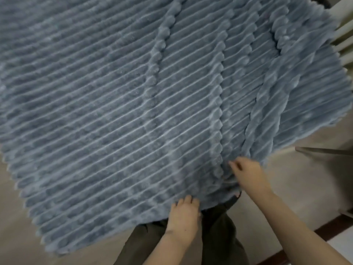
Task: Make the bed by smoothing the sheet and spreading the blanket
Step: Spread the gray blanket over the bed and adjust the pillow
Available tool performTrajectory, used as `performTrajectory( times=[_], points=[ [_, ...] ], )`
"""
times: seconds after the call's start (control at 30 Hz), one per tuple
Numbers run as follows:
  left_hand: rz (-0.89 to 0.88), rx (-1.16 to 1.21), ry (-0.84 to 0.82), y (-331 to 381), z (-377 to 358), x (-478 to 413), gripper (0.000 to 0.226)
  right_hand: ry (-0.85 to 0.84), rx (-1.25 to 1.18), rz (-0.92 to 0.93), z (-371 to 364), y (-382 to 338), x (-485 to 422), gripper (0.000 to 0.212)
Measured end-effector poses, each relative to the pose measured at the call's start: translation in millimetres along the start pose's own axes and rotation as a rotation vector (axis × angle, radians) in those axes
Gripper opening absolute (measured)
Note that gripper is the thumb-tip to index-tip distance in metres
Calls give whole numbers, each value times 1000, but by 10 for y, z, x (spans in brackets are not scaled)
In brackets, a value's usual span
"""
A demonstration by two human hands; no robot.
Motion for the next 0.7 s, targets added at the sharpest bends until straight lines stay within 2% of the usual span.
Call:
performTrajectory(
  times=[0.03,0.07,0.1,0.17,0.2,0.27,0.33,0.4,0.5,0.57,0.67,0.7],
  points=[
    [-9,61,97,53,74,-27,25,220,-76,-41,261,71,-94,18],
    [-17,113,197,111,148,-49,27,382,-109,-95,477,175,-172,23],
    [-23,153,287,168,214,-74,30,463,-104,-177,625,303,-256,44],
    [-30,200,423,288,298,-157,41,371,-84,-373,690,549,-456,82],
    [-34,203,467,361,313,-221,46,277,-77,-441,664,636,-541,88],
    [-25,187,502,497,316,-386,52,144,-114,-462,615,720,-687,74],
    [20,160,476,618,300,-581,53,110,-337,-450,626,741,-754,50],
    [87,121,423,713,274,-748,56,164,-573,-501,683,847,-672,32],
    [151,69,394,879,295,-900,59,314,-716,-594,764,1239,-406,11],
    [160,44,399,1017,323,-974,56,270,-739,-645,694,1502,-271,13],
    [200,42,430,1186,388,-1051,50,26,-811,-611,505,1707,-276,33],
    [205,40,449,1244,413,-1073,47,-9,-824,-580,510,1764,-322,36]
  ],
)
Point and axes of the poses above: each hand's wrist, its own x-axis away from the middle knuckle, its own z-axis out of the back of the hand, y = z × x, the point moved 7 cm from there along -x, towards the middle knuckle, and after that the axes turned 8 degrees about y, right-handed, at the moved point
